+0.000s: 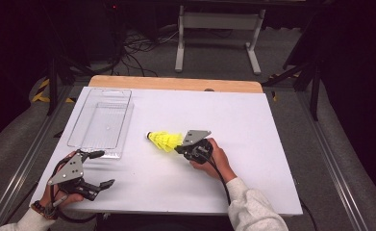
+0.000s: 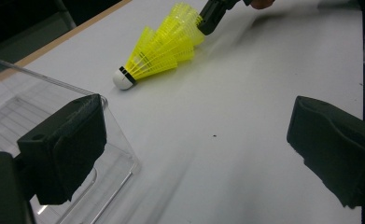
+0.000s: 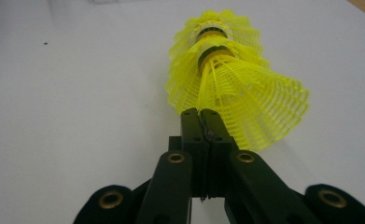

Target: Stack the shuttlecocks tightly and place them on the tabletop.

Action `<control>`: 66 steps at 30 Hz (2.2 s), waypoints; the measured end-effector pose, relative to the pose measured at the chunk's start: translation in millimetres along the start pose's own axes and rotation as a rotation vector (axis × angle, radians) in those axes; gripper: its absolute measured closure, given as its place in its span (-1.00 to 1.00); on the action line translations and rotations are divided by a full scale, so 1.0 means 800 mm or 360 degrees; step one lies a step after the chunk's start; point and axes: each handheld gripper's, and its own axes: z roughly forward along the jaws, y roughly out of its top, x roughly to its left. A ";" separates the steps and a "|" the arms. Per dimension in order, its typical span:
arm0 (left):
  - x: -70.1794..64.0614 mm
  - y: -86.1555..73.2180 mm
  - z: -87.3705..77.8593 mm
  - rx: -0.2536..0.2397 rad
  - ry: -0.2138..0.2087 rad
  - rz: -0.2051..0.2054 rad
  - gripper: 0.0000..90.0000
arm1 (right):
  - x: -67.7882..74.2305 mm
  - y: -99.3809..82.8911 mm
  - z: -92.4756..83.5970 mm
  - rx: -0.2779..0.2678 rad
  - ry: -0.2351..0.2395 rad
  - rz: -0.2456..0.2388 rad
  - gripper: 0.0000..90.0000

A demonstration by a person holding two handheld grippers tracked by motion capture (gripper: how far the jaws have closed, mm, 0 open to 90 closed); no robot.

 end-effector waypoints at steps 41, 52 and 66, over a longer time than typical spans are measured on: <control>0.001 0.000 0.000 -0.0004 -0.0001 -0.0011 -0.87 | 0.007 0.004 0.024 0.0008 -0.0227 0.0215 0.53; 0.001 0.000 -0.001 -0.0006 0.0004 -0.0012 -0.87 | 0.003 0.000 0.011 -0.0022 -0.0158 0.0240 0.22; 0.001 0.000 0.000 -0.0001 -0.0001 -0.0002 -0.88 | 0.012 0.010 0.021 0.0011 -0.0074 0.0193 -0.24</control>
